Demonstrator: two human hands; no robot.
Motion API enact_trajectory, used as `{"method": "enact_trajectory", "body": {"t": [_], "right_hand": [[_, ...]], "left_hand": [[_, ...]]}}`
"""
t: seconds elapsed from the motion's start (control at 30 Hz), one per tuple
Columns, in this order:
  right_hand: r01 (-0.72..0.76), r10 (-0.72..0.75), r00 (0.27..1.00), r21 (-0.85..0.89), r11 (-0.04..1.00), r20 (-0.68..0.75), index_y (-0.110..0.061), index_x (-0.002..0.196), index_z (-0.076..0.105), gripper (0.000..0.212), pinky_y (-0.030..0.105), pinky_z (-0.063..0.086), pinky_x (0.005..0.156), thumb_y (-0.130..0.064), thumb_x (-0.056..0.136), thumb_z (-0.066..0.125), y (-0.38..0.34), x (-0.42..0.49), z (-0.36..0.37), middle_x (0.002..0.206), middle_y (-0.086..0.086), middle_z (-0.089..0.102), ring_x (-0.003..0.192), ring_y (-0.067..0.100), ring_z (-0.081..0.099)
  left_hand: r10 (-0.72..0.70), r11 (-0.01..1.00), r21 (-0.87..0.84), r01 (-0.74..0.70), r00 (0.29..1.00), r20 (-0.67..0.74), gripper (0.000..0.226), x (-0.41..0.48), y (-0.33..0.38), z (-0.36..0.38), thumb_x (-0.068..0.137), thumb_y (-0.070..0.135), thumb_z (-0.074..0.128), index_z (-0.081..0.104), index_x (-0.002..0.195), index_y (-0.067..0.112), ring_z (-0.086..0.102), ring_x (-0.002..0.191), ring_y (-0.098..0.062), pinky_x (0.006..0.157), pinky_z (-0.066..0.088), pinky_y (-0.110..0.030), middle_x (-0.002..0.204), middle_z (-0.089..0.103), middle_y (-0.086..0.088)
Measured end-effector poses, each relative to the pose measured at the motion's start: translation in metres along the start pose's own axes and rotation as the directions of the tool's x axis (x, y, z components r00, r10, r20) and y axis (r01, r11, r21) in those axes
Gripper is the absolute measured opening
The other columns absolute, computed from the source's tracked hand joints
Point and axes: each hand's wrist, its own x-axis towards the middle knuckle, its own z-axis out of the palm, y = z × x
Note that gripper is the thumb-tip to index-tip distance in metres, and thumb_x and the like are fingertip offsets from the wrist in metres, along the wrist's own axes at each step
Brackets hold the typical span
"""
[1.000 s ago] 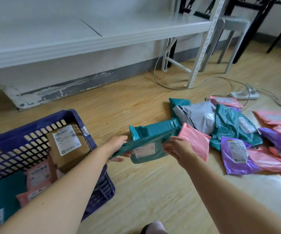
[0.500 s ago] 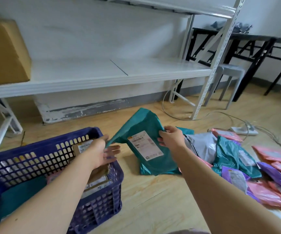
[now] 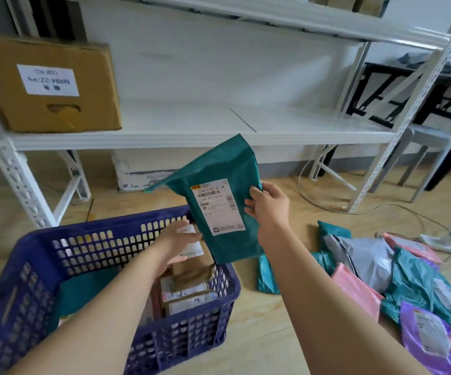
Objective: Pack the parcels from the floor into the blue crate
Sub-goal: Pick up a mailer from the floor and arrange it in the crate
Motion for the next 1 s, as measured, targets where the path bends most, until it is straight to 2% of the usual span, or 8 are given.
{"method": "enact_trajectory", "body": {"t": [0.2, 0.33, 0.43, 0.5, 0.6, 0.7, 0.83, 1.0], "right_hand": [[-0.079, 0.061, 0.984, 0.101, 0.992, 0.169, -0.017, 0.079, 0.059, 0.019, 0.016, 0.050, 0.049, -0.005, 0.093, 0.053, 0.006, -0.011, 0.056, 0.071, 0.001, 0.059, 0.055, 0.009, 0.053], [-0.182, 0.149, 0.961, 0.125, 0.975, 0.235, -0.016, 0.079, 0.058, 0.018, 0.018, 0.052, 0.051, -0.007, 0.094, 0.052, 0.022, -0.016, 0.083, 0.074, 0.002, 0.061, 0.056, 0.010, 0.056], [-0.168, 0.170, 0.947, -0.029, 0.985, 0.272, -0.016, 0.099, 0.061, 0.013, 0.020, 0.052, 0.052, -0.009, 0.095, 0.050, 0.041, -0.017, 0.097, 0.081, -0.001, 0.062, 0.057, 0.010, 0.058], [-0.144, 0.198, 0.921, -0.179, 0.973, 0.336, -0.016, 0.117, 0.058, 0.025, 0.020, 0.052, 0.051, -0.008, 0.094, 0.050, 0.059, -0.015, 0.104, 0.083, -0.004, 0.061, 0.058, 0.010, 0.056], [-0.072, 0.292, 0.845, -0.447, 0.892, 0.448, -0.020, 0.131, 0.050, 0.041, 0.026, 0.053, 0.056, -0.007, 0.093, 0.052, 0.085, -0.014, 0.116, 0.090, -0.002, 0.061, 0.060, 0.010, 0.057], [-0.003, 0.393, 0.771, -0.613, 0.790, 0.502, -0.020, 0.131, 0.047, 0.043, 0.024, 0.054, 0.053, -0.005, 0.091, 0.052, 0.113, -0.015, 0.130, 0.093, 0.001, 0.061, 0.059, 0.011, 0.057], [0.024, 0.516, 0.674, -0.714, 0.700, 0.529, -0.012, 0.122, 0.051, 0.035, 0.030, 0.053, 0.061, -0.002, 0.089, 0.051, 0.150, -0.021, 0.150, 0.099, 0.008, 0.062, 0.069, 0.020, 0.060], [0.080, 0.591, 0.606, -0.780, 0.621, 0.533, -0.012, 0.121, 0.052, 0.035, 0.039, 0.056, 0.077, -0.004, 0.087, 0.051, 0.200, -0.029, 0.179, 0.111, 0.014, 0.064, 0.077, 0.024, 0.063]], "left_hand": [[0.115, 0.993, -0.027, -0.115, 0.993, 0.007, 0.035, -0.006, -0.006, -0.035, 0.092, 0.011, 0.056, 0.048, 0.122, 0.028, 0.046, 0.114, -0.015, 0.096, 0.039, -0.041, 0.126, 0.051, 0.007], [0.097, 0.991, -0.085, -0.104, 0.992, -0.077, 0.039, 0.000, -0.017, -0.063, 0.095, 0.015, 0.053, 0.047, 0.133, 0.023, 0.041, 0.129, -0.017, 0.102, 0.041, -0.045, 0.137, 0.047, 0.008], [0.029, 0.994, -0.103, -0.045, 0.987, -0.155, 0.043, 0.001, -0.028, -0.085, 0.094, 0.014, 0.055, 0.045, 0.136, 0.018, 0.041, 0.132, -0.022, 0.099, 0.043, -0.045, 0.142, 0.046, 0.000], [-0.010, 0.993, -0.116, -0.012, 0.982, -0.190, 0.042, 0.003, -0.038, -0.099, 0.095, 0.014, 0.054, 0.045, 0.136, 0.017, 0.043, 0.130, -0.024, 0.095, 0.044, -0.044, 0.140, 0.048, -0.002], [-0.059, 0.994, -0.107, 0.031, 0.962, -0.265, 0.031, 0.010, -0.054, -0.122, 0.096, 0.017, 0.052, 0.050, 0.126, 0.019, 0.047, 0.123, -0.021, 0.087, 0.047, -0.038, 0.134, 0.053, -0.003], [-0.125, 0.991, -0.085, 0.101, 0.926, -0.357, 0.023, 0.015, -0.069, -0.145, 0.096, 0.024, 0.052, 0.050, 0.119, 0.021, 0.050, 0.114, -0.019, 0.084, 0.047, -0.036, 0.130, 0.054, -0.002], [-0.235, 0.971, -0.044, 0.237, 0.887, -0.397, 0.034, 0.019, -0.097, -0.171, 0.096, 0.033, 0.049, 0.048, 0.127, 0.018, 0.047, 0.107, -0.020, 0.089, 0.047, -0.039, 0.124, 0.051, -0.002], [-0.326, 0.922, 0.041, 0.384, 0.831, -0.450, 0.042, 0.030, -0.134, -0.191, 0.096, 0.032, 0.045, 0.042, 0.132, 0.011, 0.044, 0.102, -0.024, 0.081, 0.045, -0.036, 0.117, 0.046, -0.008]]}}
